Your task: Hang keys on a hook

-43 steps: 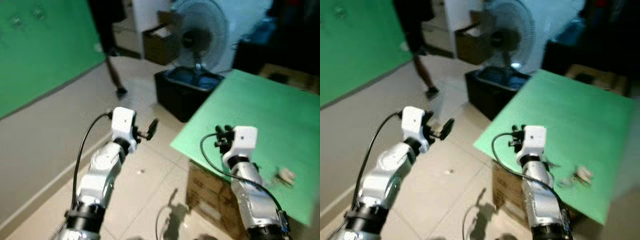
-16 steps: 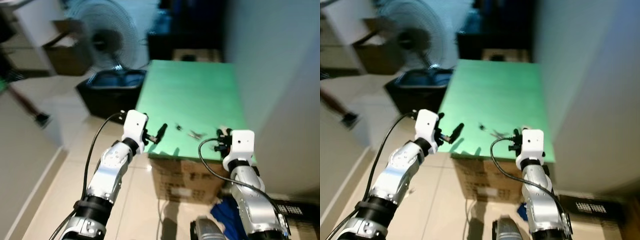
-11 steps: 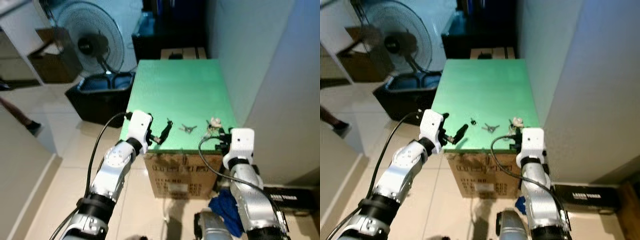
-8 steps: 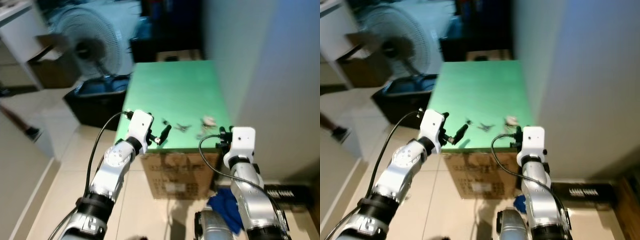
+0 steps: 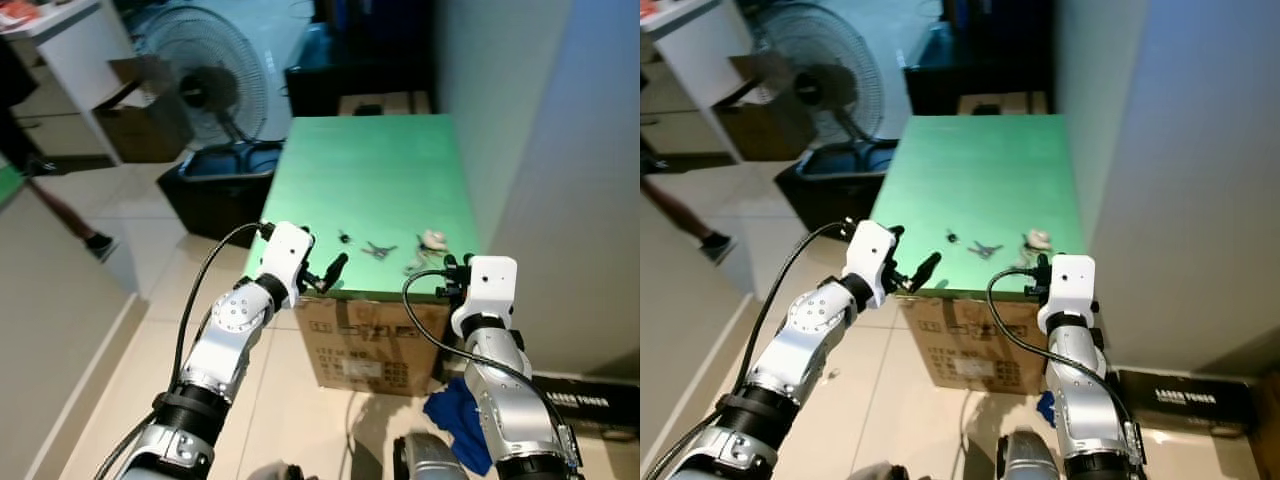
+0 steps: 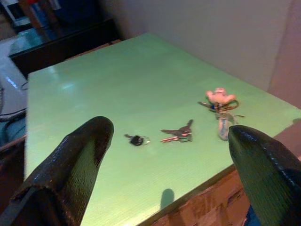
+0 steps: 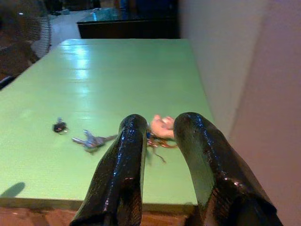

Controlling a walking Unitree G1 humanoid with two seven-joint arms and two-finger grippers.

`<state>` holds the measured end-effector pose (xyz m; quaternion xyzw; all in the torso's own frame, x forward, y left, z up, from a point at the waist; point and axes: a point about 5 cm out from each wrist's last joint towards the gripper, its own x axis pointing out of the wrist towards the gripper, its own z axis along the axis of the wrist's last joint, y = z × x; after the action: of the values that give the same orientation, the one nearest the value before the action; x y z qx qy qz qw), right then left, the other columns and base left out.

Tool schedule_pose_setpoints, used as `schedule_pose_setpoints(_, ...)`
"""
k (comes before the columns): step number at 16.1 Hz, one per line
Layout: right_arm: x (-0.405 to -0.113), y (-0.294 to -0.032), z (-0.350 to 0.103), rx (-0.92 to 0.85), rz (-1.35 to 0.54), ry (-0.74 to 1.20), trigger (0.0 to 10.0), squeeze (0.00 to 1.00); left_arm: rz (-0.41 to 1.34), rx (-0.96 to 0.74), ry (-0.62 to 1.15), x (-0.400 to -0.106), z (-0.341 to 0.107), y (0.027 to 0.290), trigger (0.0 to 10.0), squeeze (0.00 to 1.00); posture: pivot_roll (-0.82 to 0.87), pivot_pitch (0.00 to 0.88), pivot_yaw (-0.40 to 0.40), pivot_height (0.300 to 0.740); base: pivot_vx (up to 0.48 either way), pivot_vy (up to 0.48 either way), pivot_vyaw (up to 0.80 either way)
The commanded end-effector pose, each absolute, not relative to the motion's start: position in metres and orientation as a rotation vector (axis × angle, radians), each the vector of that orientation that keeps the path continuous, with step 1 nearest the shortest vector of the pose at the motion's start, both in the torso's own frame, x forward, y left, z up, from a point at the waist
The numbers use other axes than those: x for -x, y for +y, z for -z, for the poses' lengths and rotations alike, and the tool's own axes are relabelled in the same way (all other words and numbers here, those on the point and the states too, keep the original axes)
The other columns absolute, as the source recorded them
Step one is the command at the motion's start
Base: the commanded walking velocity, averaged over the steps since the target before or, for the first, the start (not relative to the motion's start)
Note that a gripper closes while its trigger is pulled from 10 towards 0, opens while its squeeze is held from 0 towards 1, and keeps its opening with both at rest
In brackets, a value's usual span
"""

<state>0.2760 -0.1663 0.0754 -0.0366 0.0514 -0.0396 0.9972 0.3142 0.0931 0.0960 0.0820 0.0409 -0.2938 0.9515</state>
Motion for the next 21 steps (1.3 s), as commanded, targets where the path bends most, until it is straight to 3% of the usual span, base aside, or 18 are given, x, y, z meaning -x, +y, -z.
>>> schedule_pose_setpoints(1, -0.277, -0.162, -0.078, 0.061, 0.068, 0.097, 10.0, 0.00, 0.576, -0.192, 0.090, -0.314, -0.095, 0.100, 10.0, 0.00, -0.16, 0.000, 0.162, 0.740, 0.000, 0.000, 0.00)
schedule_pose_setpoints(6, -0.275, -0.165, -0.078, 0.077, 0.067, 0.095, 10.0, 0.00, 0.507, -0.039, 0.103, -0.316, -0.097, 0.111, 10.0, 0.00, -0.17, 0.000, 0.156, 0.740, 0.000, 0.000, 0.00)
schedule_pose_setpoints(14, -0.272, -0.161, -0.076, 0.088, 0.056, 0.092, 10.0, 0.00, 0.505, -0.070, 0.095, -0.320, -0.100, 0.110, 10.0, 0.00, -0.18, 0.000, 0.170, 0.740, 0.000, 0.000, -0.05)
schedule_pose_setpoints(21, -0.269, -0.157, -0.075, 0.081, 0.053, 0.089, 10.0, 0.00, 0.524, -0.103, 0.121, -0.322, -0.098, 0.109, 10.0, 0.00, -0.19, 0.000, 0.192, 0.740, 0.361, -0.307, 0.00)
